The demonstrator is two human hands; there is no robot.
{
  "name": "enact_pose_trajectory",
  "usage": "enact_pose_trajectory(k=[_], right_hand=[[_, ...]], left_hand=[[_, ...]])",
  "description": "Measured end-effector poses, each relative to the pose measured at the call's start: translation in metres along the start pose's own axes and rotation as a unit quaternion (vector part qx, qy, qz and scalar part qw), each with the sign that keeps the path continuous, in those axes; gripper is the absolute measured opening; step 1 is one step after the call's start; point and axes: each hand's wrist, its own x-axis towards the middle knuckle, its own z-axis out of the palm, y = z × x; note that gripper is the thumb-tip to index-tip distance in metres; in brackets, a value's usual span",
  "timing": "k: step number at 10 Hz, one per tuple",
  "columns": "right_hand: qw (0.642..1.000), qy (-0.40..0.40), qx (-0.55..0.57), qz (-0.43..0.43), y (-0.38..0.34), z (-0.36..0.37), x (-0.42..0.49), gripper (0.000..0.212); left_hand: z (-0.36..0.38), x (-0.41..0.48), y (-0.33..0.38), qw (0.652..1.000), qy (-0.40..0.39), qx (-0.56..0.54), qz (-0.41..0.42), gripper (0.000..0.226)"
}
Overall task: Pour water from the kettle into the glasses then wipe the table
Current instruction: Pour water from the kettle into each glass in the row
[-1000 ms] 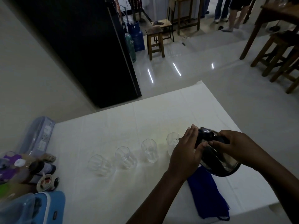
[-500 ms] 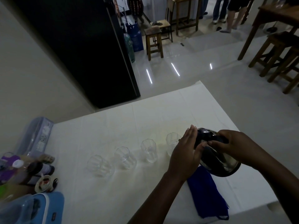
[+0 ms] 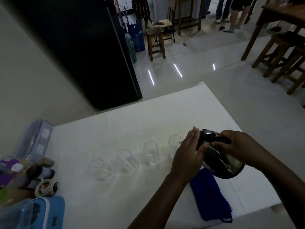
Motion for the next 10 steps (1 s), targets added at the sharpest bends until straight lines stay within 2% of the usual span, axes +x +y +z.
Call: enact_pose_trajectory(k=[1, 10], right_hand=[[1.000, 0.001, -0.002, -0.006, -0.003, -0.002, 0.000, 0.028], [0.999, -0.004, -0.035, -0.016, -0.018, -0.008, 0.007, 0.028]], left_hand=[[0.001, 0.000, -0.001, 1.000, 0.001, -0.004, -0.004, 0.058], [-0.007, 0.003, -0.001, 1.000, 0.015, -0.021, -0.004, 0.059]])
